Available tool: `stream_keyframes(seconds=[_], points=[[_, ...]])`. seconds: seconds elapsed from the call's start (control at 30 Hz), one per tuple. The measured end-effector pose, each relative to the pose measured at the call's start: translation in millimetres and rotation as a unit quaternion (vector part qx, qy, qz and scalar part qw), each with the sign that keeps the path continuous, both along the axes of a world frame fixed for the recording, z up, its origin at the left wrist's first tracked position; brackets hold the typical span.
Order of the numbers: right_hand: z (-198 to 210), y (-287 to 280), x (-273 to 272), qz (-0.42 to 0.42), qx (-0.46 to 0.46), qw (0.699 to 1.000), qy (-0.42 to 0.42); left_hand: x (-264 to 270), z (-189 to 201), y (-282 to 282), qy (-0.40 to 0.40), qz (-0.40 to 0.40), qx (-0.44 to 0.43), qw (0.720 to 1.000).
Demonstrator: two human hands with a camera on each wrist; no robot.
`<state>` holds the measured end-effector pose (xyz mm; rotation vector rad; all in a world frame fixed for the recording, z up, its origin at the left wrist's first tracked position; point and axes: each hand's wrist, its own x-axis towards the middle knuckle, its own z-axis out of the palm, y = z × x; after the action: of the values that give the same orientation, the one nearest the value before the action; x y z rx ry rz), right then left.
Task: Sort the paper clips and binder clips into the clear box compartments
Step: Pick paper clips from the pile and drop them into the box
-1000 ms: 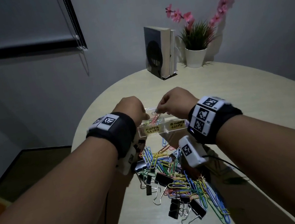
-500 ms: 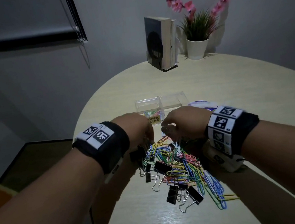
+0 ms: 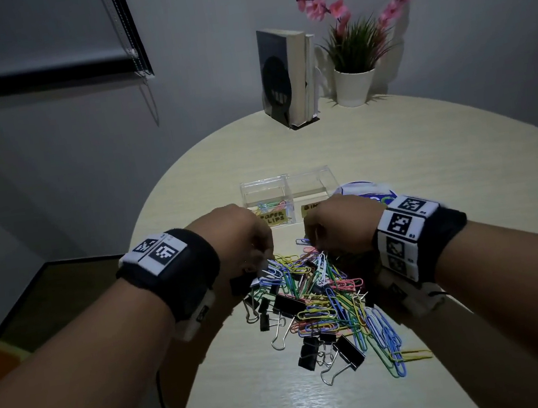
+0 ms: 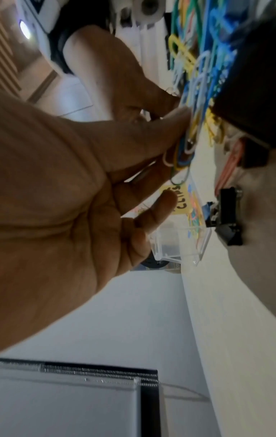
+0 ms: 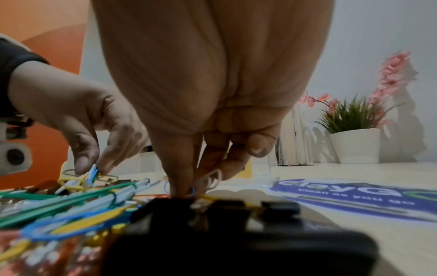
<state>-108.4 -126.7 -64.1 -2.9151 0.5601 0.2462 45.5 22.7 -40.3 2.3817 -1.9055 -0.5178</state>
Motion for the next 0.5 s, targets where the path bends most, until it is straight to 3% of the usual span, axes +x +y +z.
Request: stream_keyframes(seconds=[0.1, 0.23, 0.37, 0.5], points=[[8, -2, -7, -0.026, 0.027, 0.999, -0.025, 5, 1, 0, 0.096, 0.042, -0.029, 0.994], [14, -13, -9, -0.078, 0.090, 0.990, -0.082, 14, 3, -2, 0.165, 0.097, -0.116, 0.975], [22, -27, -5, -0.140, 0.209, 0.956, -0.152, 23, 8, -5, 0.246, 0.145, -0.183, 0.941], [38, -32, 6, -0.173, 0.257, 0.924, -0.226, 31, 13, -16, 0.270, 0.187, -0.259, 0.909]])
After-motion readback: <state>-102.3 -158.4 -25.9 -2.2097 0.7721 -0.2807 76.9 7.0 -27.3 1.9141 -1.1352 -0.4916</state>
